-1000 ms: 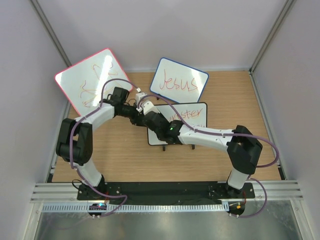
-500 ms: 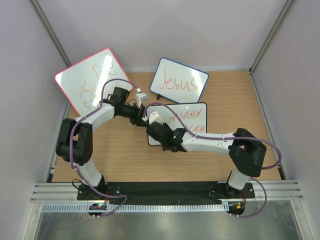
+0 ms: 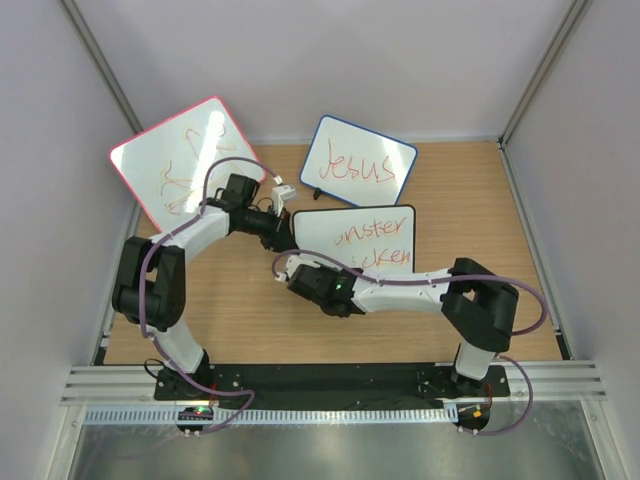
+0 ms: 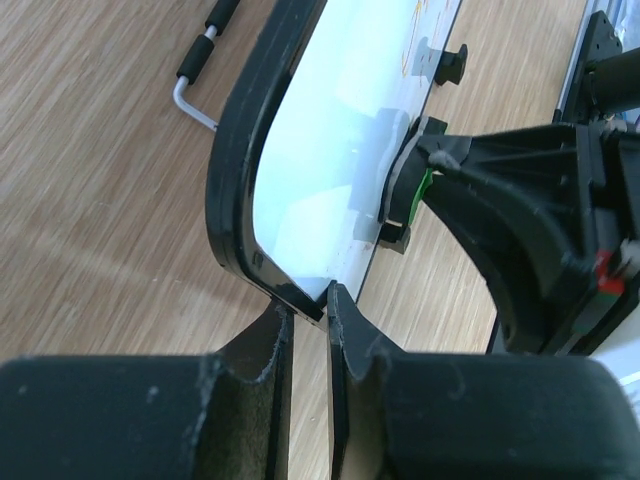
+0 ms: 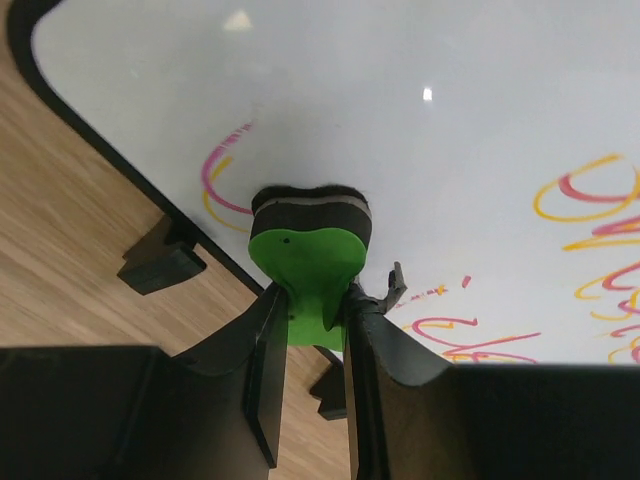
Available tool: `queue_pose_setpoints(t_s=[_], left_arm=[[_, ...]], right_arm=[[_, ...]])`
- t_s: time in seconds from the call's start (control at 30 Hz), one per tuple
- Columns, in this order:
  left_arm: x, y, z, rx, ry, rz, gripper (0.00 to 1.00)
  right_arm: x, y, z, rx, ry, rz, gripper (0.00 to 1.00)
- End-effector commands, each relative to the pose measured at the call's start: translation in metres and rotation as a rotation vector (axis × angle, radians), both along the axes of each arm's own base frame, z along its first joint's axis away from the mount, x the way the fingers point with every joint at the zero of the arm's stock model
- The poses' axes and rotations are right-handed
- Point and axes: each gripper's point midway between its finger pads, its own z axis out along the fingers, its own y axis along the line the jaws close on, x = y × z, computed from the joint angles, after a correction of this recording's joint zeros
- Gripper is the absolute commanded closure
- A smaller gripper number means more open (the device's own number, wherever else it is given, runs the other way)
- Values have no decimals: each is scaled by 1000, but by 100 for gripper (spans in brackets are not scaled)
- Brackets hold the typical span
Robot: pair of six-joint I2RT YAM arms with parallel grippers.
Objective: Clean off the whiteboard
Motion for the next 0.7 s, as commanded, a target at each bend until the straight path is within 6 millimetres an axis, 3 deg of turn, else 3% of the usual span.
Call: queue_pose_setpoints(t_s=[0.0,0.17,0.5,0.67], left_arm=[[18,4,2,56,-156,-22,100],[18,4,3,55,-159,-25,100],[19,3,4,50,-159,-27,100],[18,3,5,49,-155,-29,100]], right_arm=[[5,18,-12,-148,23,168,99],[6,46,-2,-161,-1,289,99],[7,68,-8,-202,-5,386,99],[22,84,12,-197,-80,355,99]])
